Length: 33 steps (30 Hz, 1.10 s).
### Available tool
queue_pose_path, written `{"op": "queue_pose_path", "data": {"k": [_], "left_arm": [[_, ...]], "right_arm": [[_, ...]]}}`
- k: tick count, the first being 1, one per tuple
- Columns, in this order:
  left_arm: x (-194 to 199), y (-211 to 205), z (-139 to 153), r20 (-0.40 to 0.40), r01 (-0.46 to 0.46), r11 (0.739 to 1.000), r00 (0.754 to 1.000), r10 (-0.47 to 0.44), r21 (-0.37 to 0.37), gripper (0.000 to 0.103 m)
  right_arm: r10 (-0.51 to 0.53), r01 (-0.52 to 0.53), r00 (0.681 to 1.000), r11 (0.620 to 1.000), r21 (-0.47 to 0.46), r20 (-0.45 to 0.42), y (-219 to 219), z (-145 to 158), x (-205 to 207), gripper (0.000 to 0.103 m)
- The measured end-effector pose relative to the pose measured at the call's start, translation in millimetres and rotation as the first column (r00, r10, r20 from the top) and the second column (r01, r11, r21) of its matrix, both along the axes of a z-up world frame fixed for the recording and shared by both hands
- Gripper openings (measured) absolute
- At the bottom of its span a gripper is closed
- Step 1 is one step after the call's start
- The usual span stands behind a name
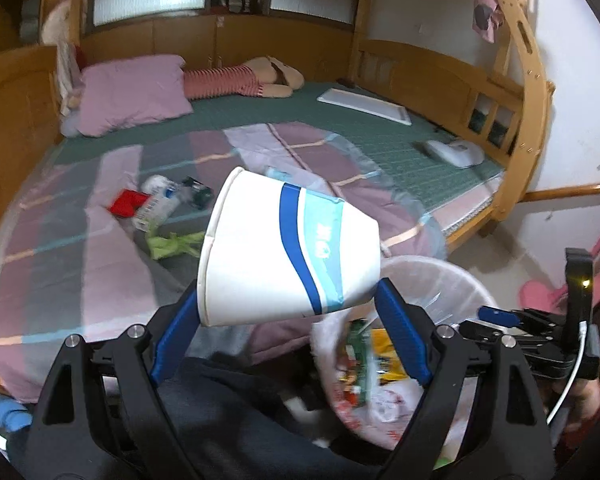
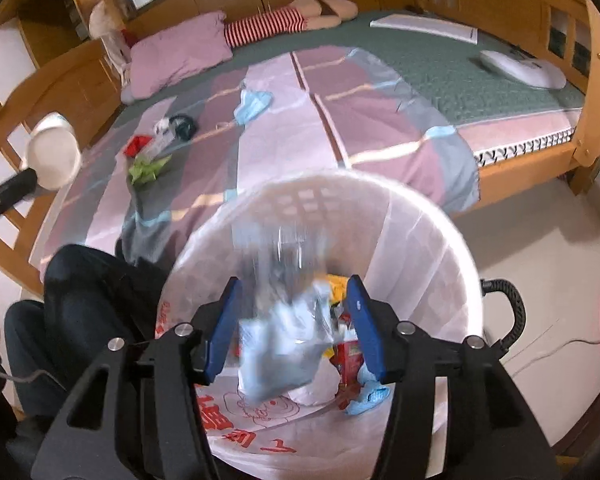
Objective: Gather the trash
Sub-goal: 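Carry the cup and plastic bag over the white bin and open both grippers, then grasp the green cloth with the left gripper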
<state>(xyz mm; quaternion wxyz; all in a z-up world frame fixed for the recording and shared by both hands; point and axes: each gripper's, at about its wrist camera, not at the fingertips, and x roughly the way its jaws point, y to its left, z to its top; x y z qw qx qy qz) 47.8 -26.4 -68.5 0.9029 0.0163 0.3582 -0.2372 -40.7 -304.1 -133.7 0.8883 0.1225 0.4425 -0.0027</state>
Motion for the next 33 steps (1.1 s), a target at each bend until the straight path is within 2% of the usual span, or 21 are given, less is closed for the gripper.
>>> {"op": "queue_pose_path", "data": {"k": [2, 4, 5, 7, 10, 12, 14, 16, 17, 20, 23, 24, 27, 28, 30, 32, 33], "left_arm": [[5.4, -3.4, -2.4, -0.035, 0.03, 0.999, 0.999, -0.032, -0.035, 0.085], [11.6, -13.0, -7.9, -0.074, 0.07, 0.997, 0.995, -0.072, -0.037, 0.085], [13.7, -18.1, -10.3, -0.085, 0.086, 0.996, 0.992, -0.089, -0.034, 0.085], [17.5, -33.9, -18.5, -0.132, 0.166, 0.985, 0.977, -0.171, -0.047, 0.085], [20.2, -58.3, -35.5, -0.221, 0.266, 0.96, 0.934, -0.28, -0.091, 0.086], [23.8, -70.2, -49.9, -0.285, 0.3, 0.947, 0.903, -0.321, -0.113, 0.088], [28.5, -78.4, -64.5, -0.349, 0.305, 0.946, 0.879, -0.324, -0.111, 0.094], [32.9, -83.2, -77.4, -0.405, 0.32, 0.938, 0.846, -0.346, -0.133, 0.095], [33.4, -80.2, -79.8, -0.415, 0.317, 0.939, 0.842, -0.345, -0.136, 0.095], [39.7, -65.7, -76.5, -0.397, 0.276, 0.95, 0.864, -0.311, -0.142, 0.095], [60.7, -34.3, -63.2, -0.352, 0.192, 0.974, 0.909, -0.223, -0.121, 0.095], [72.0, -14.2, -57.8, -0.315, 0.129, 0.987, 0.937, -0.154, -0.099, 0.095], [96.4, 27.9, -51.7, -0.245, -0.028, 0.999, 0.969, 0.021, -0.027, 0.094], [106.9, 41.9, -53.0, -0.22, -0.079, 0.997, 0.972, 0.079, 0.008, 0.093], [130.5, 66.5, -59.6, -0.177, -0.161, 0.984, 0.969, 0.172, 0.072, 0.084], [152.8, 78.8, -68.1, -0.173, -0.201, 0.975, 0.961, 0.215, 0.095, 0.071], [170.0, 81.6, -77.0, -0.176, -0.198, 0.974, 0.961, 0.216, 0.112, 0.069]], "right_arm": [[0.01, -0.01, 0.999, 1.0, -0.019, 0.036, 0.8, 8.2, -3.4, 0.054], [0.024, -0.021, 0.996, 0.999, -0.048, 0.081, 1.2, 18.0, -7.6, 0.063], [0.027, -0.022, 0.995, 0.998, -0.056, 0.098, 0.9, 21.7, -9.2, 0.064], [0.03, -0.022, 0.991, 0.998, -0.063, 0.128, -0.5, 28.0, -12.1, 0.064], [0.019, -0.008, 0.989, 0.997, -0.073, 0.148, -4.3, 33.3, -13.8, 0.065], [0.005, 0.008, 0.989, 0.996, -0.085, 0.145, -7.8, 34.3, -13.3, 0.065], [-0.013, 0.026, 0.989, 0.996, -0.085, 0.144, -12.9, 34.4, -14.5, 0.066], [-0.034, 0.045, 0.99, 0.996, -0.078, 0.14, -18.7, 33.9, -14.6, 0.066], [-0.042, 0.052, 0.99, 0.996, -0.075, 0.136, -20.9, 33.1, -14.1, 0.066], [-0.056, 0.064, 0.991, 0.996, -0.063, 0.125, -23.3, 29.6, -10.3, 0.066], [-0.042, 0.048, 0.992, 0.998, -0.049, 0.117, -17.4, 26.2, -4.7, 0.066], [-0.035, 0.04, 0.993, 0.998, -0.039, 0.114, -14.7, 25.1, -0.6, 0.066], [-0.004, 0.002, 0.995, 1.0, 0.021, 0.097, -3.0, 20.1, 18.9, 0.066], [0.004, -0.007, 0.996, 1.0, 0.03, 0.09, 1.9, 18.7, 24.9, 0.066], [0.025, -0.027, 0.997, 0.999, 0.034, 0.069, 14.7, 15.5, 41.1, 0.066], [0.056, -0.058, 0.997, 0.998, 0.032, 0.054, 32.3, 13.6, 57.5, 0.066], [0.068, -0.07, 0.996, 0.997, 0.036, 0.054, 40.3, 14.3, 63.1, 0.066]]}}
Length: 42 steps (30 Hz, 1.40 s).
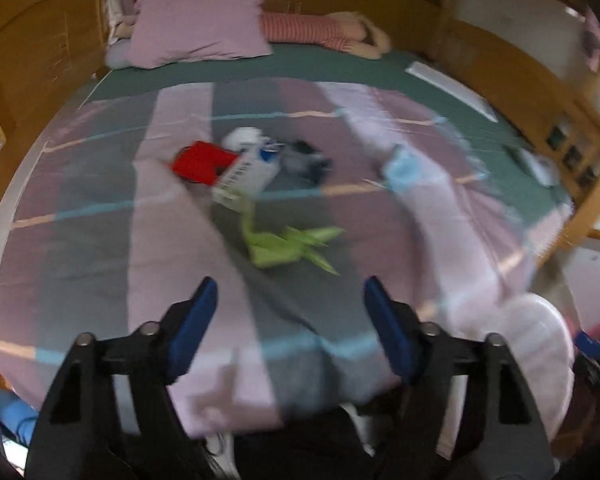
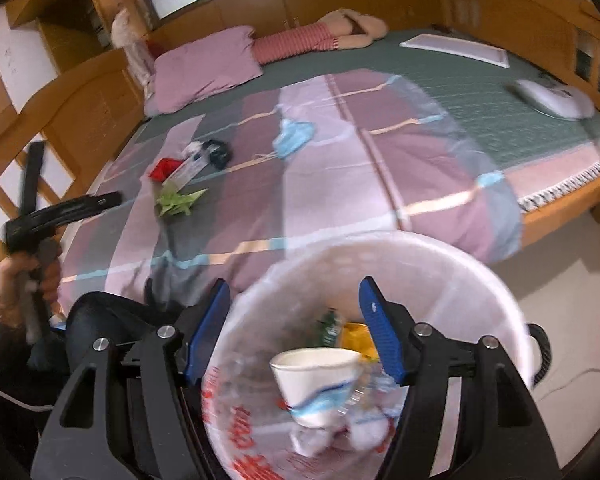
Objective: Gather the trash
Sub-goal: 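Grasp the green cloth with the left gripper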
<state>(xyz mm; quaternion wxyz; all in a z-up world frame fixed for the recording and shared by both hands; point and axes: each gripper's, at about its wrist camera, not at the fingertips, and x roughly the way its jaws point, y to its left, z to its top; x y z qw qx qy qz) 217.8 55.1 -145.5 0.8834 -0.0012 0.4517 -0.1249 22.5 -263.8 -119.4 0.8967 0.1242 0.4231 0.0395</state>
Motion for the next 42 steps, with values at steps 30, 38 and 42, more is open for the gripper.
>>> {"op": "queue_pose_path", "data": {"k": [30, 38, 42], "left_arm": [[48.5, 159.5, -6.3, 0.029, -0.358, 0.93, 0.932, 0.361, -0.09, 0.015], [46.0, 195.2, -18.7, -0.055, -0.483, 0.871, 0.875, 0.48, -0.093, 0.015], [42.2, 201.0, -15.3, -0.04, -0.487, 0.87, 0.873, 0.486, -0.077, 0.015]], "right_arm": [[0.277, -0.276, 0.96, 0.961, -0.025, 0.04, 196.1, -43.5, 228.9, 0.062], [0.278, -0.274, 0.957, 0.96, -0.059, 0.081, 260.7, -73.5, 274.9, 0.062], [0.234, -0.228, 0.971, 0.965, -0.129, 0.036, 276.5, -92.2, 307.8, 0.062]]}}
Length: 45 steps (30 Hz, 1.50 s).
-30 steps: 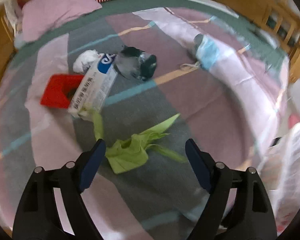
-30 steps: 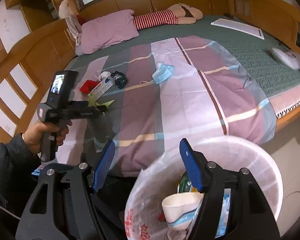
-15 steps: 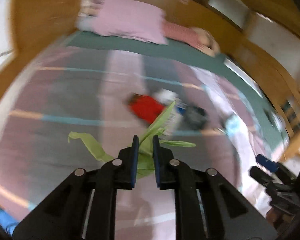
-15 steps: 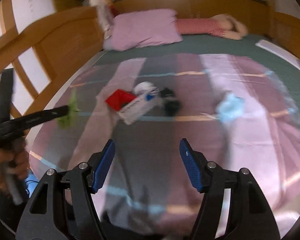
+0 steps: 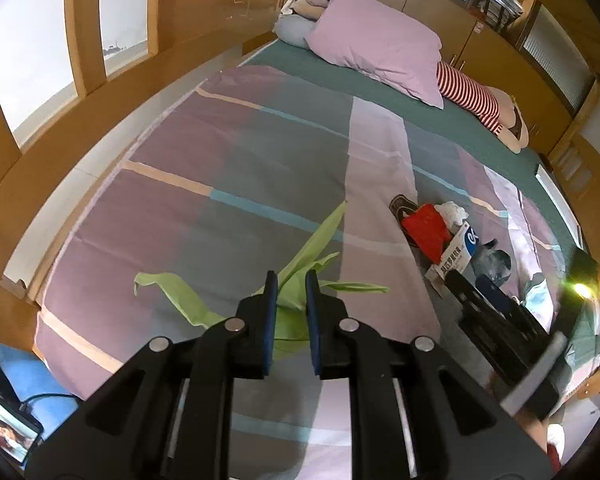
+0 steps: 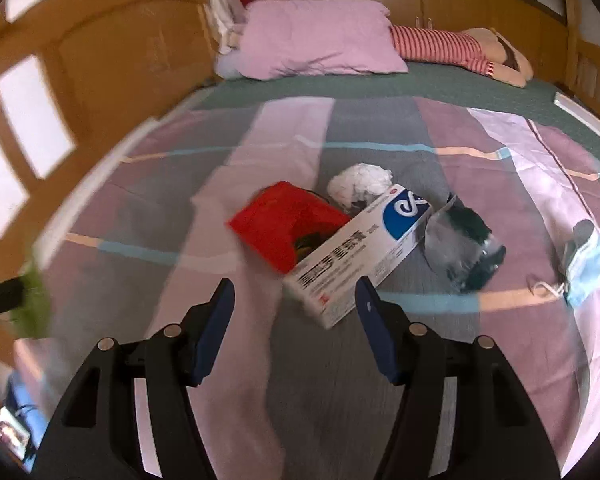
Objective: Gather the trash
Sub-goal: 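Grasp the green cloth with the left gripper, then grasp the white-and-blue toothpaste box with the right gripper while the left holds the green cloth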
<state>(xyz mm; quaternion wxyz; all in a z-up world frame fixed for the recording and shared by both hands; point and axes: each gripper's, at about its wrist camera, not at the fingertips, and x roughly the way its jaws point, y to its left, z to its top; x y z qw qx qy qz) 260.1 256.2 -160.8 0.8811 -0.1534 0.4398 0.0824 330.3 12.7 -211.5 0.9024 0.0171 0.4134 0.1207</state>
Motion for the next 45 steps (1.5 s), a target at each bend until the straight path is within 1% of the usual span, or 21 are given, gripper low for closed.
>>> {"op": "queue_pose_path", "data": {"k": [3, 6, 7, 8, 9, 10, 11, 14, 19, 22, 27, 30, 32, 33, 35, 36, 38, 41, 42, 43, 45], "left_arm": [[1.6, 3.4, 0.7, -0.004, 0.002, 1.0, 1.0, -0.002, 0.005, 0.015], [3.3, 6.3, 0.3, -0.003, 0.009, 1.0, 1.0, -0.009, -0.005, 0.015], [2.6, 6.2, 0.6, -0.002, 0.012, 1.0, 1.0, -0.012, -0.005, 0.015], [2.4, 5.7, 0.4, -0.002, 0.014, 1.0, 1.0, -0.014, -0.005, 0.015], [2.0, 5.3, 0.6, -0.002, 0.015, 1.0, 1.0, -0.015, -0.007, 0.015], [1.5, 4.9, 0.8, -0.001, 0.015, 1.0, 1.0, -0.015, -0.01, 0.015], [1.4, 5.5, 0.8, 0.0, 0.013, 1.0, 1.0, -0.013, -0.012, 0.015], [0.9, 6.5, 1.2, 0.0, 0.008, 1.0, 1.0, -0.008, -0.016, 0.015], [-0.7, 9.8, 1.1, 0.0, -0.002, 1.0, 1.0, 0.002, -0.021, 0.015], [0.3, 11.5, 0.6, -0.004, -0.007, 1.0, 1.0, 0.006, -0.023, 0.015], [1.7, 5.1, -2.1, -0.01, 0.026, 0.999, 1.0, -0.026, -0.032, 0.015], [1.8, 2.9, -3.0, -0.011, 0.035, 0.999, 0.999, -0.036, -0.035, 0.015], [1.3, 2.4, -3.4, -0.011, 0.035, 0.999, 0.999, -0.036, -0.032, 0.015], [1.0, 2.3, -3.6, -0.011, 0.035, 0.999, 0.999, -0.036, -0.032, 0.015], [1.0, 2.0, -3.8, -0.013, 0.035, 0.999, 0.999, -0.035, -0.03, 0.015], [0.7, 1.7, -4.1, -0.015, 0.035, 0.999, 0.999, -0.035, -0.029, 0.015], [1.0, 2.0, -4.7, -0.017, 0.035, 0.999, 0.999, -0.035, -0.028, 0.015], [1.6, 2.1, -5.3, -0.02, 0.035, 0.999, 0.999, -0.035, -0.026, 0.015], [1.7, 1.9, -5.2, -0.02, 0.036, 0.999, 0.999, -0.036, -0.025, 0.015], [1.5, 1.9, -5.4, -0.02, 0.036, 0.999, 0.999, -0.036, -0.025, 0.015], [1.9, 1.7, -5.7, -0.021, 0.039, 0.999, 0.999, -0.039, -0.024, 0.015]], "right_arm": [[-0.052, 0.05, 0.998, 0.997, -0.056, -0.047, 4.4, -14.8, 21.1, 0.062], [-0.082, 0.075, 0.993, 0.994, -0.08, -0.086, 5.5, -26.4, 36.6, 0.062], [-0.085, 0.078, 0.993, 0.993, -0.084, -0.084, 5.1, -27.4, 37.9, 0.062], [-0.085, 0.078, 0.993, 0.993, -0.09, -0.083, 5.0, -27.5, 39.2, 0.059], [-0.078, 0.07, 0.994, 0.993, -0.091, -0.082, 5.4, -25.2, 38.5, 0.052], [-0.072, 0.064, 0.994, 0.993, -0.095, -0.08, 5.4, -24.0, 37.0, 0.048], [-0.064, 0.055, 0.995, 0.993, -0.104, -0.08, 6.1, -22.9, 34.9, 0.047], [-0.02, 0.01, 0.996, 0.994, -0.11, -0.09, 5.3, -22.3, 25.1, 0.045], [0.058, -0.066, 0.99, 0.996, -0.056, -0.129, -4.7, -12.5, -6.2, 0.044], [0.144, -0.152, 0.98, 0.987, -0.05, -0.14, -6.1, -2.3, -30.9, 0.044], [0.291, -0.309, 0.947, 0.941, -0.138, -0.139, -5.6, 11.1, -71.2, 0.044], [0.37, -0.393, 0.916, 0.905, -0.164, -0.158, -5.7, 11.1, -91.5, 0.044], [0.402, -0.43, 0.899, 0.886, -0.174, -0.173, -3.3, 7.7, -97.5, 0.044], [0.404, -0.434, 0.897, 0.881, -0.19, -0.178, -1.3, 4.3, -99.5, 0.044], [0.384, -0.416, 0.906, 0.887, -0.203, -0.177, -1.7, 0.8, -99.9, 0.048], [0.37, -0.402, 0.912, 0.894, -0.199, -0.18, -1.8, -1.3, -98.3, 0.054], [0.344, -0.375, 0.921, 0.91, -0.176, -0.183, -2.5, -4.7, -94.3, 0.059], [0.301, -0.335, 0.933, 0.927, -0.168, -0.199, -1.8, -12.0, -84.8, 0.059], [0.286, -0.321, 0.935, 0.934, -0.156, -0.212, -1.9, -15.0, -81.9, 0.057], [0.279, -0.314, 0.935, 0.938, -0.148, -0.219, -2.1, -16.6, -80.1, 0.05], [0.274, -0.308, 0.936, 0.941, -0.14, -0.22, -1.2, -17.4, -80.9, 0.05]]}}
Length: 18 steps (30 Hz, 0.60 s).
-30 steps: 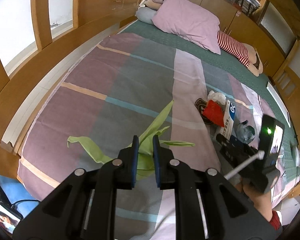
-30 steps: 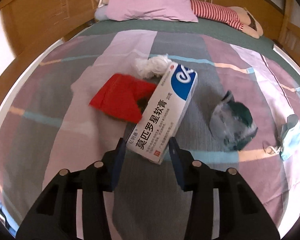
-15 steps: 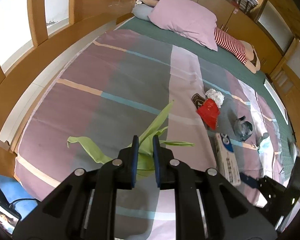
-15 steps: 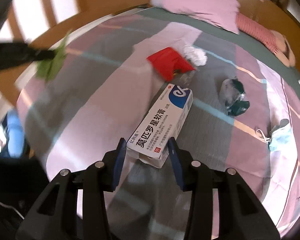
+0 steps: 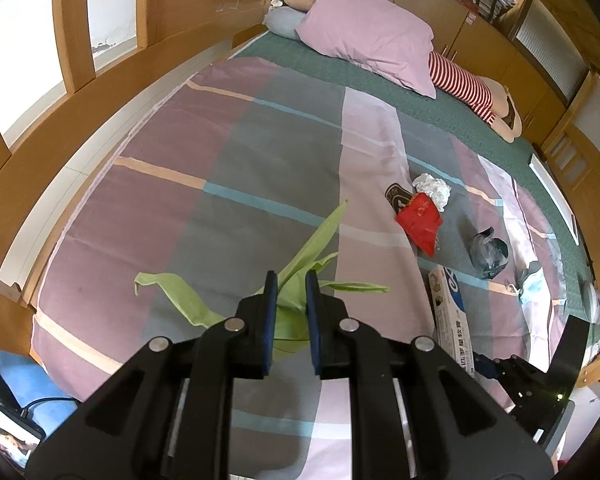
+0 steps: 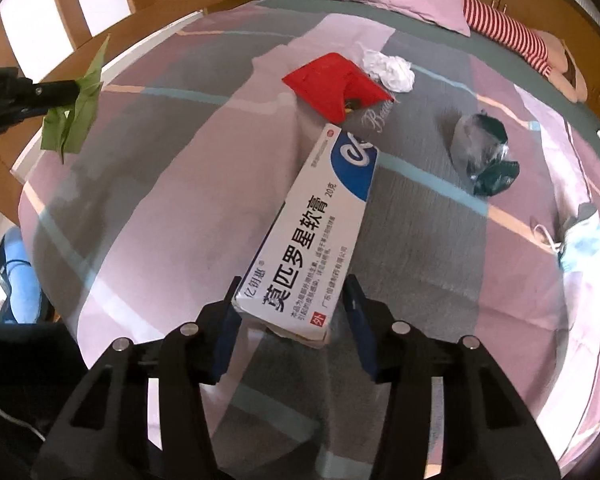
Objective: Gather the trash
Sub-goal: 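Grasp the white-and-blue toothpaste box with the right gripper while the left holds the green cloth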
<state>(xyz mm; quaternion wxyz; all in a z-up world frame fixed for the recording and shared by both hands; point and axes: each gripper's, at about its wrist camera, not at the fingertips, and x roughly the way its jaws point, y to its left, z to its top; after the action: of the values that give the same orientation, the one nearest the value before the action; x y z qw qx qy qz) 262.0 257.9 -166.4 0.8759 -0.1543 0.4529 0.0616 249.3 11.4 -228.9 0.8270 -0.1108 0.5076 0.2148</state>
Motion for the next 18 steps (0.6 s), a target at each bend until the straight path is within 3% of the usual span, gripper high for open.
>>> {"op": "queue_pose_path", "data": {"k": [18], "left_arm": [[3.1, -1.5, -1.7, -0.005, 0.014, 1.0, 1.0, -0.014, 0.013, 0.015]], "right_arm": [[0.006, -0.008, 0.999, 0.999, 0.044, 0.049, 0.8, 20.0, -12.1, 0.049]]}}
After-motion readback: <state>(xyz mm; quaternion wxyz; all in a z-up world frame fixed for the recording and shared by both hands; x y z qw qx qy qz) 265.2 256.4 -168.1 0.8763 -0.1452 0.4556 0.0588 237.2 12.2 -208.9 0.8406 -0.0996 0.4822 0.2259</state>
